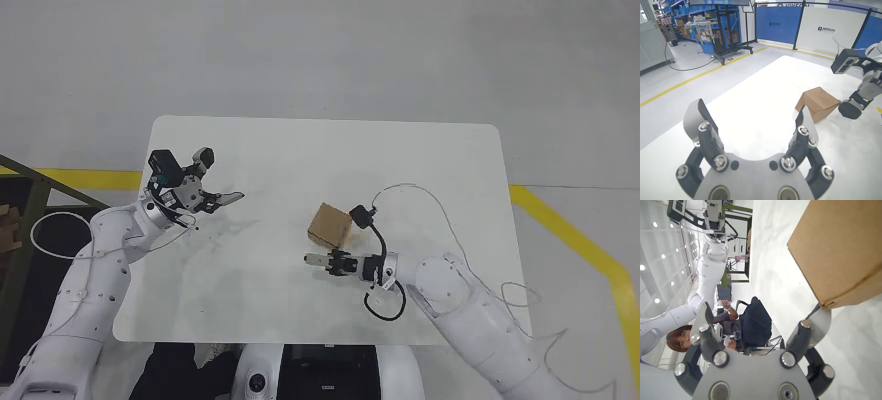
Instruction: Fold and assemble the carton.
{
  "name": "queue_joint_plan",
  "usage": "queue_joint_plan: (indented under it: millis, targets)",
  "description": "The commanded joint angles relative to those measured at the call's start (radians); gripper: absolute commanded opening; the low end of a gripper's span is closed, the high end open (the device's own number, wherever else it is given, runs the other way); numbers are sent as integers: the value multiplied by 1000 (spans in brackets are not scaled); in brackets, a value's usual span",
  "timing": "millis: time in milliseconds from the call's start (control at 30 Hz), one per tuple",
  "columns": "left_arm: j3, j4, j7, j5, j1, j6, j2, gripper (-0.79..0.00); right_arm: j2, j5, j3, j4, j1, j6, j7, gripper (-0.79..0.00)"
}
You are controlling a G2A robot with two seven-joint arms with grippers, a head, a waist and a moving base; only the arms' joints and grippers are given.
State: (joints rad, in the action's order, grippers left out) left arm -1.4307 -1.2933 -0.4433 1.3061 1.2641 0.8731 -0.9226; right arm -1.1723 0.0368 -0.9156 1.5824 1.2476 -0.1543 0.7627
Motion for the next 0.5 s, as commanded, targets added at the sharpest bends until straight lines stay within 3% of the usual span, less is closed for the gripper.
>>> queue_joint_plan:
  millis: [0, 167, 467]
  targets:
    - [0, 0, 0, 0, 0, 0, 0, 0, 5, -1, -22, 6, 12, 1, -9, 0]
    - [0, 0, 0, 0, 0, 0, 0, 0, 19, -82, -89, 36, 38, 25, -102, 0]
    - [0, 0, 0, 0, 0, 0, 0, 0, 23, -186, -119, 57, 17, 89, -162, 0]
